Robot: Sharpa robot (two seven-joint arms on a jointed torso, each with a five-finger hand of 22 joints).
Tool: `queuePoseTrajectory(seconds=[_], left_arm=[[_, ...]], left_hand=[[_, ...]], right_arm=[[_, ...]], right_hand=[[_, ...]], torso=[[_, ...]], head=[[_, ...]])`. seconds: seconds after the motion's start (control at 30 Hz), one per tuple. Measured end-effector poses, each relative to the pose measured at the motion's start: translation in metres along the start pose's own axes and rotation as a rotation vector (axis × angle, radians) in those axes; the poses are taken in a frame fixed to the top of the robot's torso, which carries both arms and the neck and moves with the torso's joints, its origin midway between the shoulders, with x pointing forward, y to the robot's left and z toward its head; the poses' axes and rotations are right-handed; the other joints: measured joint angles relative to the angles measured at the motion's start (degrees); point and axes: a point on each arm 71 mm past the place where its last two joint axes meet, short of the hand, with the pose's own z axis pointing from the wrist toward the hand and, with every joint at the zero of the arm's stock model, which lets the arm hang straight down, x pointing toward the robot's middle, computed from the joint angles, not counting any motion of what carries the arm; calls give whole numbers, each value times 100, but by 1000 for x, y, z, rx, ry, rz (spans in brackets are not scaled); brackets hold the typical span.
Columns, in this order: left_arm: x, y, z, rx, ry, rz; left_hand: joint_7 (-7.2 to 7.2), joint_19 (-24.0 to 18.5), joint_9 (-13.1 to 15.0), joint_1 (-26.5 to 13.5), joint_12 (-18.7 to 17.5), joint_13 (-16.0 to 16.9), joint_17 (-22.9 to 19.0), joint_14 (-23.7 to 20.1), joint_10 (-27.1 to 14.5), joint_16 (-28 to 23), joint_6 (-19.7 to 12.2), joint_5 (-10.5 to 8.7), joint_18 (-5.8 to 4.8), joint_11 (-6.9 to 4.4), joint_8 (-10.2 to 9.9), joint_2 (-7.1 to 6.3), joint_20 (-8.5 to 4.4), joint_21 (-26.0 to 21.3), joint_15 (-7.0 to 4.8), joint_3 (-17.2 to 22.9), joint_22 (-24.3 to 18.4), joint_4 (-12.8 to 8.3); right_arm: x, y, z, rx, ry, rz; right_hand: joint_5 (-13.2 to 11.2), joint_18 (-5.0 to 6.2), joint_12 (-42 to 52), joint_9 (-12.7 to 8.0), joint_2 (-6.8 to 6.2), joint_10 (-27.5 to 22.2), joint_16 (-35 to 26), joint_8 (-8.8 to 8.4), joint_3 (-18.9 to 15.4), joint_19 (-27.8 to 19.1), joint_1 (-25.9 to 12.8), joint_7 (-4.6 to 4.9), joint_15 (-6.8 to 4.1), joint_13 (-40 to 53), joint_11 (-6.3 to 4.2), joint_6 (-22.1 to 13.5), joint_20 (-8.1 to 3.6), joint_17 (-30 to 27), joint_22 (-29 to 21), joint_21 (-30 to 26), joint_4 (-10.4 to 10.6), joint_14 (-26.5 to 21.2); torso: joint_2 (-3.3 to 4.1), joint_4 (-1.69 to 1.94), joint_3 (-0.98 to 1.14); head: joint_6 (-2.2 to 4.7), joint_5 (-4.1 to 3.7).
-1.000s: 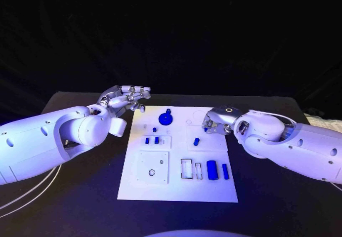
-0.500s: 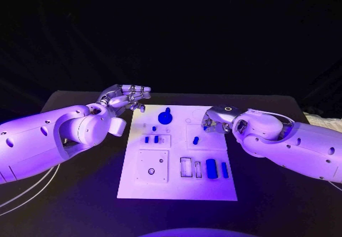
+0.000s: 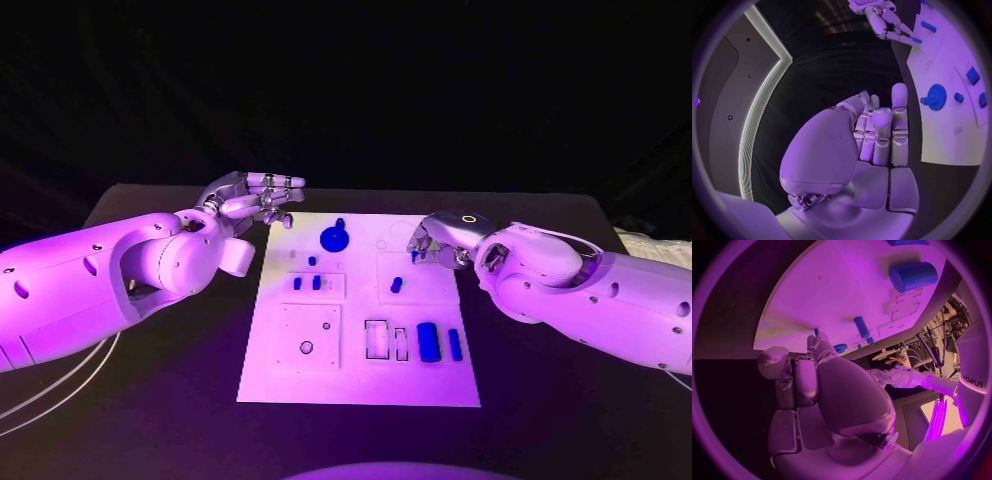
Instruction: Assemble the parts on the task board
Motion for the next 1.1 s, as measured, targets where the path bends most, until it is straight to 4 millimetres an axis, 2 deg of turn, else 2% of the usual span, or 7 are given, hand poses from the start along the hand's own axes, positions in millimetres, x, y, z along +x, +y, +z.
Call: queuePoseTrajectory(seconds=[0.13,0.4,0.67,0.77,0.93,1.1], left_arm=[[-1,0,0,-3,-2,6],[-2,1,0,-7,-4,13],[-2,3,0,-11,-4,15],[-2,3,0,-12,-2,15],[0,4,1,-13,2,14],[1,5,1,-15,4,13]], left_hand=[[0,0,0,0,0,0,6,0,0,0,0,0,0,0,0,0,0,0,0,0,0,0],[0,0,0,0,0,-1,-1,0,0,0,0,0,0,0,0,0,0,0,0,0,0,0],[0,0,1,0,0,4,-18,0,-21,0,0,0,0,22,0,0,0,0,0,0,0,0],[0,0,-3,0,0,4,-18,0,-21,0,0,0,0,22,0,0,0,0,0,0,0,0],[12,0,-6,0,24,9,-18,0,-21,0,-12,0,0,22,0,0,0,0,1,0,0,0],[20,0,-6,0,24,10,-17,0,-41,0,-21,0,0,42,0,0,0,1,1,0,1,0]], right_arm=[[-6,-1,-2,3,-20,19],[-16,8,-7,-21,-43,62],[-24,48,-11,-125,-67,125],[-26,64,-11,-167,-73,147],[-23,89,-8,-232,-73,186],[-11,106,-4,-268,-60,217]], right_hand=[[0,0,0,0,-76,0,0,17,32,13,-76,10,0,1,0,9,13,0,8,0,32,0],[-1,0,0,0,-76,0,22,17,48,21,-76,10,0,1,0,9,21,17,19,23,48,0],[-1,0,0,-4,-100,21,22,15,83,21,-99,10,0,1,21,8,21,30,34,23,60,0],[-1,0,0,-10,-100,21,22,14,110,21,-99,11,0,1,21,8,21,30,34,23,64,0],[-13,0,0,-11,-100,20,22,2,190,20,-99,39,0,1,21,18,21,30,42,23,49,0],[-19,0,0,-17,-100,20,22,-12,259,20,-99,42,1,1,22,15,21,37,41,30,25,0]], torso=[[0,0,2],[-3,-8,3],[-1,0,-1],[2,3,-1],[10,4,-1],[7,0,-8]], head=[[4,9],[14,30],[60,65],[66,104],[75,218],[22,339]])
